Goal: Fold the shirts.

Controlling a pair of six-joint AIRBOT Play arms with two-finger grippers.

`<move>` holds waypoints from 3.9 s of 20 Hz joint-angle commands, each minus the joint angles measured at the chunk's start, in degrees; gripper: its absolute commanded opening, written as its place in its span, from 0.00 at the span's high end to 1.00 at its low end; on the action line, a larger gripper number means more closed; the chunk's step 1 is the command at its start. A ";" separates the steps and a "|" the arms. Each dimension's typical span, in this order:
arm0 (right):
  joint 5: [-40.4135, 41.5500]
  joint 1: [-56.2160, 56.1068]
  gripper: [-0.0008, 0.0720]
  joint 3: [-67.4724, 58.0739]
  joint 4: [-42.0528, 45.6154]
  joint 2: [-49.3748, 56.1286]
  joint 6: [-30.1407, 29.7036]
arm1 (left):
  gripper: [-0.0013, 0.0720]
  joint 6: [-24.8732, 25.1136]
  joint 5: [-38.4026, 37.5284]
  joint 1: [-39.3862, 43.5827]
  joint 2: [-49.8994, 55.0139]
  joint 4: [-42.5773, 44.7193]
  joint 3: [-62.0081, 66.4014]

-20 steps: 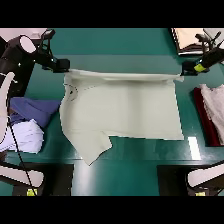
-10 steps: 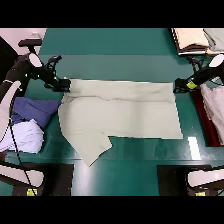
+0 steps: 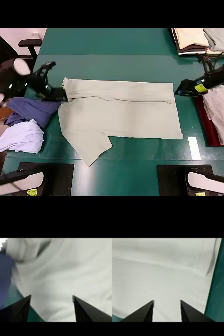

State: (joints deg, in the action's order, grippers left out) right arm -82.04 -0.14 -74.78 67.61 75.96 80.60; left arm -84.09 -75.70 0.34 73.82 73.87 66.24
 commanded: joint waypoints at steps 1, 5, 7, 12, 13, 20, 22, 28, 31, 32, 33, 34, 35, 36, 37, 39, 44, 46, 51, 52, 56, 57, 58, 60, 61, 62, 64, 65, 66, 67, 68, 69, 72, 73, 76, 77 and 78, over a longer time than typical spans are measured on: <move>-0.13 0.00 0.46 7.34 -0.66 -9.35 -0.70 | 0.14 -4.26 1.01 -0.02 -14.95 -0.17 -17.57; 3.15 0.00 0.46 13.11 -0.63 -16.22 -0.70 | 0.14 -11.13 3.32 -0.02 -29.18 -3.17 -35.82; 4.33 0.00 0.47 14.38 -0.61 -18.08 -0.72 | 0.14 -12.09 5.33 -0.02 -32.65 -5.97 -41.13; 3.82 0.00 0.47 14.40 -0.63 -19.41 -0.72 | 0.14 -11.87 14.69 -0.02 -33.29 -13.77 -47.23; 3.85 -0.02 0.47 14.40 -0.72 -19.41 -0.72 | 0.14 -11.85 16.17 -0.02 -33.29 -15.47 -48.06; 4.09 0.00 0.47 14.40 -0.66 -19.41 -0.72 | 0.15 -7.89 21.00 -0.02 -33.29 -23.39 -50.01; 4.07 0.00 0.47 14.40 -0.66 -19.41 -0.72 | 0.62 -7.78 20.24 -0.02 -33.29 -23.82 -49.99; 0.83 3.82 0.47 14.58 -0.04 -19.39 -0.74 | 0.95 -5.46 14.91 -0.02 -33.55 -22.67 -47.56; -2.67 12.22 0.47 17.44 -0.04 -19.41 -0.72 | 0.95 -5.46 10.01 -0.02 -34.14 -18.18 -43.52; -2.91 15.26 0.46 20.11 -0.02 -19.41 -0.72 | 0.95 -5.46 9.20 -0.02 -34.14 -17.29 -42.23; -2.69 18.58 0.45 23.78 -0.02 -19.41 -0.74 | 0.95 -5.44 9.07 -0.02 -34.14 -17.11 -41.22; -2.10 21.84 0.45 27.52 -0.02 -19.34 -0.74 | 0.95 -5.44 9.18 -0.02 -34.14 -17.09 -40.44; -1.25 24.81 0.45 31.61 -0.22 -19.34 -0.74 | 0.95 -5.42 9.22 -0.02 -34.14 -17.07 -39.91; -0.28 26.91 0.45 34.99 -0.26 -19.34 -0.74 | 0.95 -5.42 9.44 -0.02 -34.14 -17.09 -39.65; 0.20 28.48 0.45 38.21 -0.66 -19.28 -0.74 | 0.95 -5.42 9.77 -0.02 -34.12 -17.07 -39.63; 0.63 28.72 0.45 42.16 -0.87 -18.10 -0.74 | 0.95 -5.42 9.97 -0.02 -34.12 -17.05 -39.63; 8.57 21.84 0.45 44.39 -8.09 -11.06 -0.74 | 0.95 -5.42 9.60 -0.02 -34.12 -17.03 -39.63; 11.69 18.40 0.46 44.37 -9.49 -9.49 -0.70 | 0.95 -5.14 9.64 -0.02 -34.12 -16.96 -39.63; 12.94 14.19 0.97 44.37 -8.90 -13.68 -0.72 | 0.95 -4.81 4.20 -0.02 -34.16 -15.02 -36.63; 12.17 14.49 0.97 44.35 -8.31 -16.02 -0.70 | 0.95 -5.09 2.25 -0.02 -35.08 -13.88 -35.08; -0.26 15.34 0.97 39.04 4.09 -25.70 -0.70 | 0.95 -7.72 -7.37 -0.02 -42.34 -12.31 -32.33; -4.22 15.34 0.97 36.98 7.28 -28.17 -0.70 | 0.95 -9.14 -11.10 -0.02 -43.67 -13.90 -32.33; -6.71 15.32 0.97 35.21 9.18 -30.42 -0.50 | 0.95 -10.86 -14.53 -0.02 -44.89 -16.70 -32.30; -7.96 15.32 0.97 32.17 10.47 -34.64 0.55 | 0.95 -11.76 -16.72 0.28 -45.20 -20.46 -31.74; -7.67 15.26 0.97 30.95 10.43 -35.43 0.57 | 0.95 -11.43 -14.51 0.94 -45.18 -20.09 -31.43; -7.39 14.80 0.97 29.66 10.40 -35.30 0.57 | 0.95 -11.39 -11.15 1.46 -44.81 -19.89 -31.41; -4.85 12.04 0.97 27.12 9.94 -31.82 1.36 | 0.95 -7.89 -4.07 1.44 -41.59 -19.85 -31.21; -2.99 10.08 0.97 25.70 10.03 -29.20 1.46 | 0.95 -6.01 -0.92 1.44 -38.51 -19.58 -30.73; -0.68 8.15 0.97 23.82 9.97 -25.94 1.46 | 0.95 -4.85 1.49 1.44 -35.28 -19.17 -29.86; 1.07 6.40 0.97 21.77 9.97 -22.49 1.49 | 0.95 -3.02 3.85 1.44 -31.26 -18.18 -28.15; 2.36 5.14 0.97 19.32 9.94 -18.67 1.49 | 0.95 -1.55 5.81 1.44 -26.97 -16.65 -25.73; 3.10 4.09 0.97 16.44 9.94 -14.29 1.62 | 0.95 -0.85 7.37 1.44 -22.25 -15.02 -22.64; 3.45 2.71 0.97 8.70 9.90 -3.08 1.66 | 0.95 2.51 9.60 1.44 -10.01 -13.57 -13.79; 3.43 2.47 0.97 6.56 9.88 -0.17 1.66 | 0.95 3.65 10.49 1.44 -6.58 -13.64 -11.34; 3.43 2.14 0.97 1.57 6.80 6.84 1.36 | 0.94 4.20 13.94 1.44 0.13 -13.62 -6.80; 3.61 2.27 0.92 0.33 5.05 8.52 0.72 | 0.94 4.13 15.17 1.44 0.92 -13.79 -6.23; 3.67 2.29 0.74 -1.16 3.89 10.19 -0.15 | 0.94 4.11 16.70 1.44 1.11 -14.45 -6.03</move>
State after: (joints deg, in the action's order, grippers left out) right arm -78.81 2.50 -71.53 75.46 80.36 81.89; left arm -81.06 -63.46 1.80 70.52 59.86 57.10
